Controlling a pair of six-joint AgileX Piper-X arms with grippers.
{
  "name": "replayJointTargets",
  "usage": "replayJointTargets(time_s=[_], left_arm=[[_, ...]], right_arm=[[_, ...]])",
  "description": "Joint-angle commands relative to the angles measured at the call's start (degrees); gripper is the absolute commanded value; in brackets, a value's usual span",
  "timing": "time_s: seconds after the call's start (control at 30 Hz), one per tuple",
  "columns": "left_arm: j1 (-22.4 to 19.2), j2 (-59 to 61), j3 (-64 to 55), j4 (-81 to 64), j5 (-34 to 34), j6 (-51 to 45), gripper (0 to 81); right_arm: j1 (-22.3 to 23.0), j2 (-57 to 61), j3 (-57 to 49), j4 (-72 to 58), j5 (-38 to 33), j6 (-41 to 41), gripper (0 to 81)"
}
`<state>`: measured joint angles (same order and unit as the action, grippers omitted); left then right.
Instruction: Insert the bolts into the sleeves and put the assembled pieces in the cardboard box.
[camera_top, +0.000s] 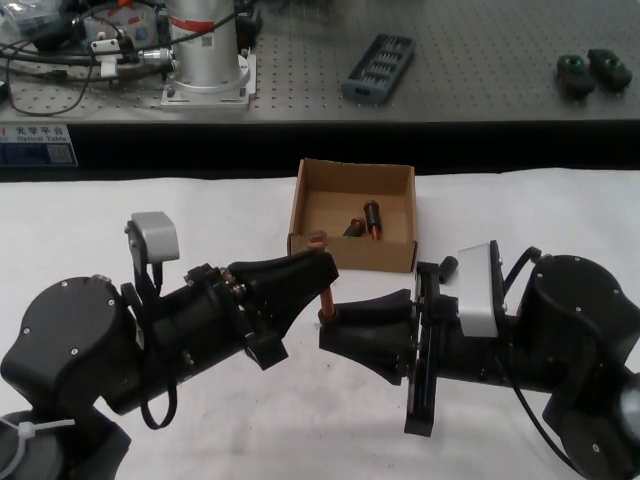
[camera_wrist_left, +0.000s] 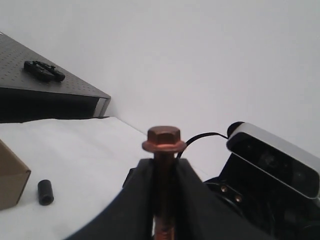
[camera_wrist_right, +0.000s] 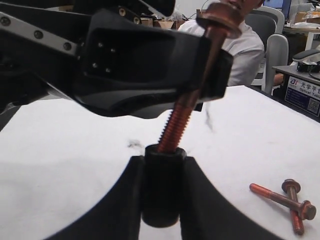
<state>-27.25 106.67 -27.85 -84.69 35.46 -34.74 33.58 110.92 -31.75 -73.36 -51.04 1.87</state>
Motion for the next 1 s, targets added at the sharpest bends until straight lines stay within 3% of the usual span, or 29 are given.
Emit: replayJointTargets(time_s=[0.0,0.33,0.97], left_arm=[[0.09,0.01,-0.53,3.18,2.60,2.44,0.7],[0.09,0.01,-0.53,5.20,7.44,8.54,0.7],[0.09,0.01,-0.24,5.09,7.32,9.41,0.7]], right_arm=[[-0.41,0.11,-0.57,-3.58,-0.14,2.32,7.3],[-0.41,0.11,-0.57,-7.19,0.38,10.28,7.3],[-0.41,0.11,-0.57,-7.19,1.66,11.40,7.3]])
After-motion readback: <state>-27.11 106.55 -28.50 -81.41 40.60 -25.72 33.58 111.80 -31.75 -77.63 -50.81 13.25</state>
